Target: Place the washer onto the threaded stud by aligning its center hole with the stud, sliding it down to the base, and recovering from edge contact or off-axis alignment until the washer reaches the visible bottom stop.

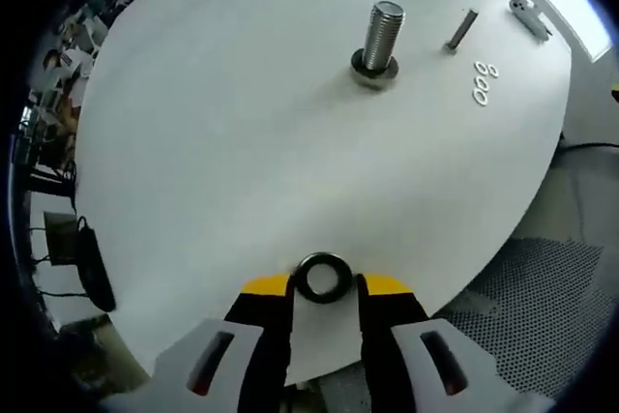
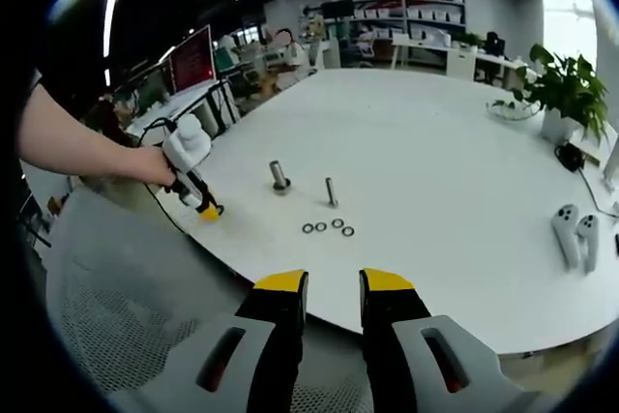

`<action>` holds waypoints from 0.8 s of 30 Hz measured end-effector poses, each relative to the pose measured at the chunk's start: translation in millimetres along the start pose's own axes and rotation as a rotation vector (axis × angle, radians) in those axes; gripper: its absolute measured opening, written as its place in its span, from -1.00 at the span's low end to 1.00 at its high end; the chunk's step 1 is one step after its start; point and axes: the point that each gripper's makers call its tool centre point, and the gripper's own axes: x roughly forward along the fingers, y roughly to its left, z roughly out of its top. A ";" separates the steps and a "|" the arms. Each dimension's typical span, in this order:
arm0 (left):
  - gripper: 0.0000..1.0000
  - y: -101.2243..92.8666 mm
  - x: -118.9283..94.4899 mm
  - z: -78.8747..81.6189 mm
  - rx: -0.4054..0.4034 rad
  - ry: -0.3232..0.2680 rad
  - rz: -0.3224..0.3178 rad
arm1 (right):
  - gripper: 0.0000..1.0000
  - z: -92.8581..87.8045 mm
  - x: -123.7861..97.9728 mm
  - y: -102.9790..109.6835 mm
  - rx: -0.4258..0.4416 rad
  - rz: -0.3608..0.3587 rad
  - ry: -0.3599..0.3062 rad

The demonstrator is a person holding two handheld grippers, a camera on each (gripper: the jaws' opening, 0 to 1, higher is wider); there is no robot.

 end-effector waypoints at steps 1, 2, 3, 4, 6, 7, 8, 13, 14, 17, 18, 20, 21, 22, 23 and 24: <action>-0.46 -1.0 0.2 0.2 0.001 0.001 0.001 | -0.52 0.2 0.1 0.5 -0.002 0.002 0.000; -0.46 -0.9 0.4 0.4 0.002 0.003 0.003 | -0.52 0.2 0.3 0.9 -0.004 0.005 0.001; -0.46 -0.4 0.5 0.2 -0.002 0.005 0.003 | -0.52 0.0 0.5 1.2 -0.006 0.007 0.002; -0.46 0.1 0.6 0.2 -0.006 0.005 0.002 | -0.52 -0.1 0.5 1.3 -0.006 0.007 0.003; -0.46 0.4 0.6 0.2 -0.007 0.004 -0.001 | -0.52 -0.3 0.7 1.9 -0.007 0.010 0.004; -0.49 1.0 0.5 -0.1 -0.003 0.000 -0.001 | -0.52 -0.4 0.7 2.1 -0.007 0.011 0.004; -0.52 2.2 0.5 -0.4 0.002 0.000 0.003 | -0.52 -0.4 0.6 2.3 -0.008 0.011 0.004; -0.58 2.9 0.4 -0.1 0.017 0.007 0.002 | -0.52 -0.6 0.8 2.3 -0.007 0.011 0.003; -0.59 1.9 0.4 0.1 0.023 0.010 0.005 | -0.52 -0.4 0.8 2.4 -0.007 0.012 0.002; -0.60 1.4 0.0 0.3 0.038 0.004 0.010 | -0.52 -0.4 0.3 2.8 -0.009 0.013 0.003; -0.61 1.9 0.0 0.3 0.036 -0.001 0.008 | -0.52 -0.1 0.3 2.5 -0.009 0.012 0.001; -0.61 1.8 -0.2 0.2 0.033 -0.006 0.007 | -0.53 -0.2 0.4 2.1 -0.007 0.012 0.001; -0.62 1.8 -0.2 0.2 0.036 -0.006 0.007 | -0.53 -0.4 0.6 1.9 -0.007 0.011 0.001; -0.62 1.7 -0.1 0.3 0.043 -0.004 0.007 | -0.52 -0.4 0.5 1.9 -0.008 0.011 0.001; -0.62 1.5 -0.2 0.4 0.047 -0.001 0.005 | -0.52 -0.4 0.6 1.8 -0.007 0.011 0.000; -0.62 1.2 -0.3 0.9 0.054 0.001 0.002 | -0.52 -0.4 0.6 1.7 -0.006 0.011 0.001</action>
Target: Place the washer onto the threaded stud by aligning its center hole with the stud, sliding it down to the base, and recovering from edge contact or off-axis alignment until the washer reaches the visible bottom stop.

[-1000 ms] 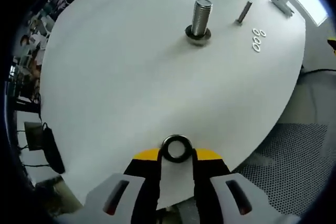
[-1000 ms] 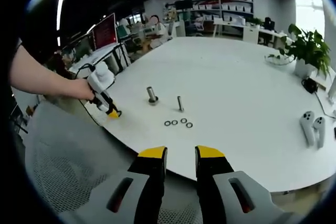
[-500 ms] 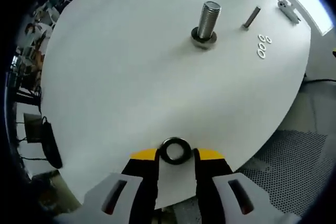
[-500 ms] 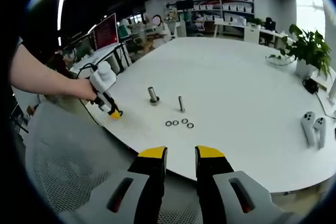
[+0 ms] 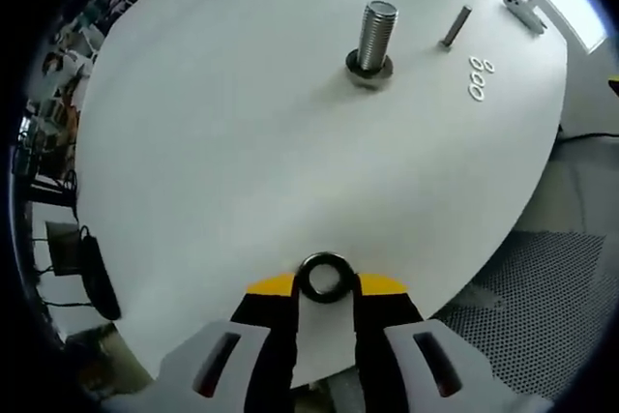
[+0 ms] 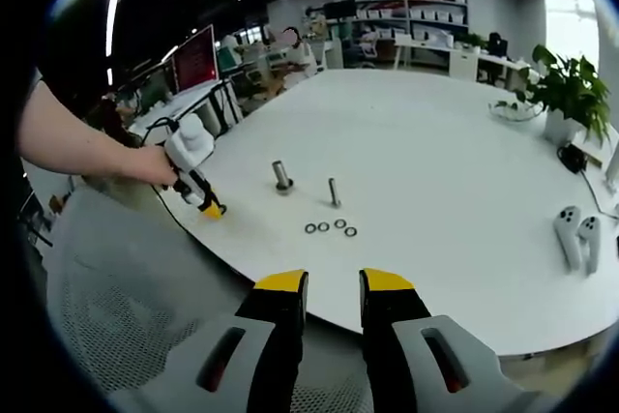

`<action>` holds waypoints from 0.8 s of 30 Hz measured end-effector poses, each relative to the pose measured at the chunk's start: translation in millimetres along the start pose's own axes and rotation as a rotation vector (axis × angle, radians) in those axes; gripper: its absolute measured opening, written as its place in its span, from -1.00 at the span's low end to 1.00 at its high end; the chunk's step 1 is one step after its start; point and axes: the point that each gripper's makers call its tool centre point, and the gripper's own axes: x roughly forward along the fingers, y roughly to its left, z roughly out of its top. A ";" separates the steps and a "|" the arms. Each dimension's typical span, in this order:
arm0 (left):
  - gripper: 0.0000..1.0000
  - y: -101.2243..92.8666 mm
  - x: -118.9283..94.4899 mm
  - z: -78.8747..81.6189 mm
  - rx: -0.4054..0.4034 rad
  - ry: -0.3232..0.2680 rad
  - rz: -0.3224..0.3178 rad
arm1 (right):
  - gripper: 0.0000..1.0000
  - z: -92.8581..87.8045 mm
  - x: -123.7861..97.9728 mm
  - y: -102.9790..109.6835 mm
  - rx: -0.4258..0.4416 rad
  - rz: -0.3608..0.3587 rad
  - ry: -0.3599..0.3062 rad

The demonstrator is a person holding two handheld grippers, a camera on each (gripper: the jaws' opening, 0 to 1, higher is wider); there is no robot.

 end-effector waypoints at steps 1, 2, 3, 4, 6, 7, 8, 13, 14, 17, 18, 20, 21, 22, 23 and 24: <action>-0.63 0.1 0.1 0.6 0.016 0.005 -0.003 | -0.52 -0.1 -0.1 -0.1 0.000 0.000 0.001; -0.63 -0.1 0.4 1.0 0.032 0.010 -0.004 | -0.52 0.1 -0.2 -0.2 0.000 -0.001 0.000; -0.63 -0.6 0.3 1.8 0.053 0.014 -0.004 | -0.52 0.2 -0.2 -0.3 0.001 -0.001 -0.001; -0.63 -0.9 0.1 2.5 0.062 0.014 -0.003 | -0.52 0.1 -0.2 -0.3 0.001 -0.001 -0.001; -0.63 -2.1 0.1 4.2 0.072 0.010 -0.004 | -0.52 0.1 -0.2 -0.3 0.000 -0.001 0.000; -0.63 -2.9 -0.4 5.8 0.080 0.005 -0.003 | -0.52 0.2 -0.3 -0.4 0.001 -0.002 0.000; -0.63 -3.4 -0.8 7.3 0.086 0.002 -0.003 | -0.53 0.2 -0.4 -0.4 0.002 -0.002 -0.001; -0.63 -4.2 -6.2 19.1 0.118 -0.014 -0.006 | -0.53 0.4 -0.5 -0.8 0.002 -0.003 -0.001; -0.63 -4.2 -7.7 23.1 0.128 -0.021 -0.006 | -0.53 0.4 -0.4 -0.8 0.002 -0.003 -0.001; -0.63 -6.8 -16.6 36.9 0.146 -0.045 -0.011 | -0.53 0.2 -0.3 -0.6 0.001 -0.003 -0.001; -0.63 -6.5 -18.9 42.9 0.161 -0.056 -0.009 | -0.52 0.3 -0.3 -0.6 0.002 -0.003 -0.001; -0.63 -6.5 -22.6 51.1 0.169 -0.073 -0.006 | -0.53 0.5 -0.3 -0.6 0.002 -0.003 -0.002; -0.63 -6.8 -24.4 56.9 0.169 -0.083 -0.011 | -0.53 0.5 -0.3 -0.5 0.002 -0.003 -0.002; -0.63 -6.9 -25.4 60.7 0.170 -0.090 -0.013 | -0.53 0.4 -0.3 -0.6 0.002 -0.002 -0.001; -0.63 -7.2 -27.5 65.6 0.173 -0.096 -0.013 | -0.53 0.4 -0.3 -0.6 0.002 -0.002 -0.001; -0.63 -7.6 -29.1 69.3 0.178 -0.102 -0.013 | -0.53 0.5 -0.3 -0.7 0.002 -0.003 -0.002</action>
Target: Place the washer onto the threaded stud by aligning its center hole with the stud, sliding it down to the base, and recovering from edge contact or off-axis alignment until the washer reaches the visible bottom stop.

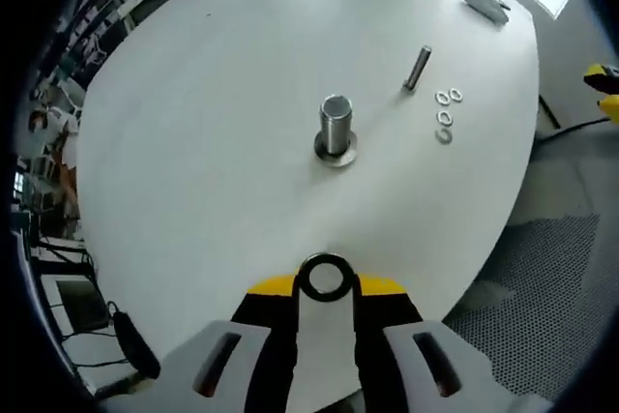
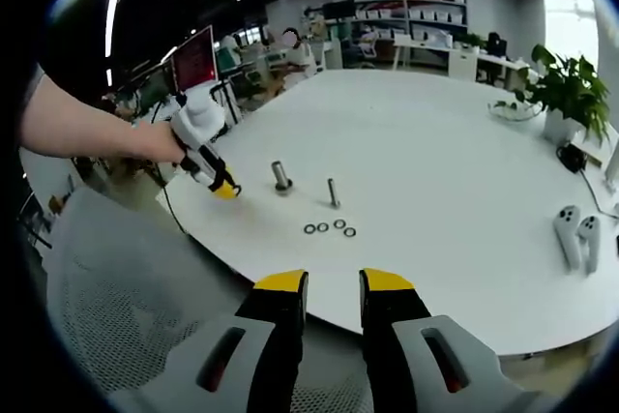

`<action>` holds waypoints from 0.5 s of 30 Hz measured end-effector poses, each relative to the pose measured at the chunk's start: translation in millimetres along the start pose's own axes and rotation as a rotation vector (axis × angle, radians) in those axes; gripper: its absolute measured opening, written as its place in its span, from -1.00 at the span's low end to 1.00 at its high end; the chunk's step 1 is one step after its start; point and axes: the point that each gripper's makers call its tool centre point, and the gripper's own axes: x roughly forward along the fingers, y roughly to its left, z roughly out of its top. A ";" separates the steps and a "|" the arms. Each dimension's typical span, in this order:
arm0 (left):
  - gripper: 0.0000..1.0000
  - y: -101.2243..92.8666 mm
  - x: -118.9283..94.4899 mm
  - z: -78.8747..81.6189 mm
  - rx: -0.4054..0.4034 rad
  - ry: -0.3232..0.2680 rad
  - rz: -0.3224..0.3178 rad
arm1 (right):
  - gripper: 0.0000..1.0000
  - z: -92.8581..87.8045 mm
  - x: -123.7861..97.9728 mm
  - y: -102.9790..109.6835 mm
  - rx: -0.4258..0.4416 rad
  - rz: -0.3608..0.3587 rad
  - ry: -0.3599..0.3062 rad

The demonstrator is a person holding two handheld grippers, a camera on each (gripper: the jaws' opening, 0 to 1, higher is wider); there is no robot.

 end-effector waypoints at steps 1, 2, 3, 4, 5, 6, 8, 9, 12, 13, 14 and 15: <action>-0.63 0.1 -1.9 6.1 0.004 -0.010 -0.001 | -0.53 0.0 0.0 0.0 0.001 0.000 0.000; -0.63 0.0 -3.3 10.5 0.007 -0.018 -0.002 | -0.53 -0.2 0.0 0.0 0.001 0.000 0.001; -0.63 0.3 -4.8 16.4 0.012 -0.027 -0.003 | -0.53 -0.3 0.0 0.1 0.001 0.000 0.001; -0.63 0.4 -5.7 20.7 0.022 -0.034 -0.003 | -0.53 -0.5 0.1 0.3 0.001 0.001 0.002; -0.63 -0.8 -8.6 26.5 0.040 -0.042 0.000 | -0.53 -0.7 0.3 0.4 0.001 0.002 0.003; -0.63 -1.3 -9.8 28.1 0.046 -0.043 0.001 | -0.53 -0.8 0.2 0.6 0.000 0.002 0.004; -0.63 -1.7 -12.3 36.0 0.059 -0.054 0.002 | -0.53 -0.6 0.0 0.5 0.001 0.001 0.003; -0.63 -1.7 -13.4 39.2 0.060 -0.059 0.000 | -0.53 -0.6 0.1 0.4 0.001 0.001 0.003; -0.63 -2.8 -17.2 51.8 0.065 -0.079 -0.007 | -0.53 -0.5 0.2 0.4 0.001 0.001 0.003; -0.63 -3.5 -17.6 54.5 0.067 -0.082 -0.010 | -0.53 -0.5 0.2 0.4 0.001 0.002 0.004; -0.63 -4.4 -18.2 58.4 0.070 -0.087 -0.014 | -0.53 -0.7 0.4 0.6 0.000 0.003 0.005; -0.63 -5.5 -18.6 60.7 0.074 -0.090 -0.015 | -0.53 -0.7 0.4 0.5 0.000 0.002 0.005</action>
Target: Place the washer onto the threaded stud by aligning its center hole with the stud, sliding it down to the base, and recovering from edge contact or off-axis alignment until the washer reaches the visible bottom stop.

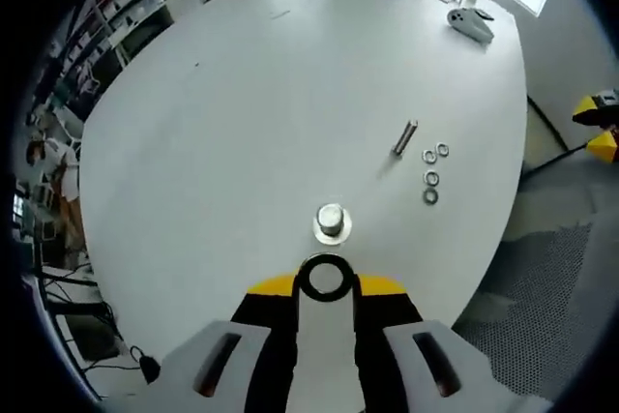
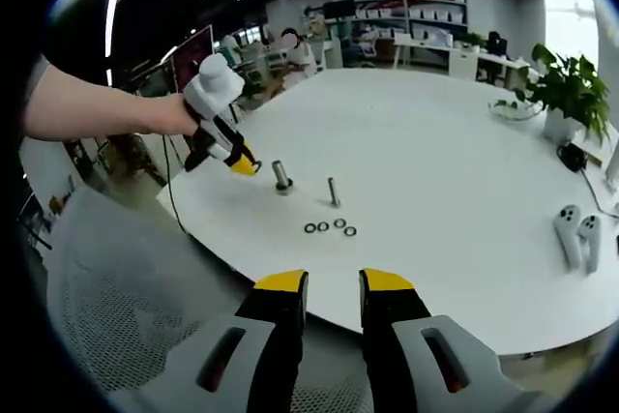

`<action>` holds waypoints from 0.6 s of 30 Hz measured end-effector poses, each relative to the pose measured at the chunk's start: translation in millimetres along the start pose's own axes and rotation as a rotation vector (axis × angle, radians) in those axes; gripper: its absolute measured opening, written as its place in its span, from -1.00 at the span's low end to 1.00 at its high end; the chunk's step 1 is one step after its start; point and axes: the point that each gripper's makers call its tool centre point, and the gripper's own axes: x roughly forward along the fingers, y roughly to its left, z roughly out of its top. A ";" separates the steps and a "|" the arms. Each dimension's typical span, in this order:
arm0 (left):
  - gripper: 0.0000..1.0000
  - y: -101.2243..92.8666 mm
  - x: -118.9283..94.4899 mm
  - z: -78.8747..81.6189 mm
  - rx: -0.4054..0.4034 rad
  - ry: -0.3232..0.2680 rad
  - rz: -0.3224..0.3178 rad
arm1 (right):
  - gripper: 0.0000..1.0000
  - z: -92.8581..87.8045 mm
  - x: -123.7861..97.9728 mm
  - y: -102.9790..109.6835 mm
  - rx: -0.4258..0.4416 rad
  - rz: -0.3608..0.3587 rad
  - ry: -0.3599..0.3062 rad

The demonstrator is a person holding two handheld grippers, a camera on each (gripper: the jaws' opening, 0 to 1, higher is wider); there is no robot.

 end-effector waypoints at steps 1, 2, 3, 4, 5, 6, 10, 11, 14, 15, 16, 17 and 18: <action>-0.63 -1.2 0.0 3.2 0.007 -0.001 -0.002 | -0.53 0.1 0.0 0.0 0.001 0.000 -0.001; -0.63 -1.6 0.6 5.5 0.011 -0.002 -0.005 | -0.53 -0.1 0.0 0.0 0.002 0.000 0.000; -0.63 -2.0 1.2 8.4 0.015 -0.003 -0.007 | -0.53 -0.3 0.0 0.0 0.001 -0.001 0.001; -0.63 -1.1 2.2 10.3 0.019 -0.004 -0.007 | -0.53 -0.4 0.0 -0.1 0.001 -0.001 0.001; -0.63 -0.4 2.9 12.0 0.022 -0.004 -0.008 | -0.53 -0.2 -0.1 -0.2 0.002 -0.001 0.001; -0.63 -0.8 2.7 14.7 0.025 -0.005 -0.010 | -0.53 -0.2 -0.1 -0.3 0.002 -0.002 0.001; -0.63 -0.5 3.9 21.2 0.050 0.000 -0.012 | -0.53 -0.1 -0.1 -0.8 0.004 -0.003 0.000; -0.63 -0.1 4.7 23.2 0.057 0.003 -0.013 | -0.53 0.1 -0.2 -0.8 0.006 -0.003 -0.002; -0.63 2.3 8.0 27.5 0.067 0.013 -0.020 | -0.53 0.6 -0.4 -1.4 0.009 -0.006 -0.004; -0.63 2.6 9.2 28.2 0.069 0.017 -0.022 | -0.53 0.5 -0.4 -1.4 0.009 -0.006 -0.004; -0.63 1.4 10.2 28.7 0.075 0.026 -0.026 | -0.53 0.5 -0.5 -1.4 0.009 -0.006 -0.003; -0.63 0.8 11.0 29.3 0.080 0.030 -0.028 | -0.53 0.4 -0.5 -1.5 0.009 -0.006 -0.004; -0.63 -0.4 12.1 30.0 0.084 0.036 -0.033 | -0.53 0.5 -0.6 -1.7 0.010 -0.007 -0.005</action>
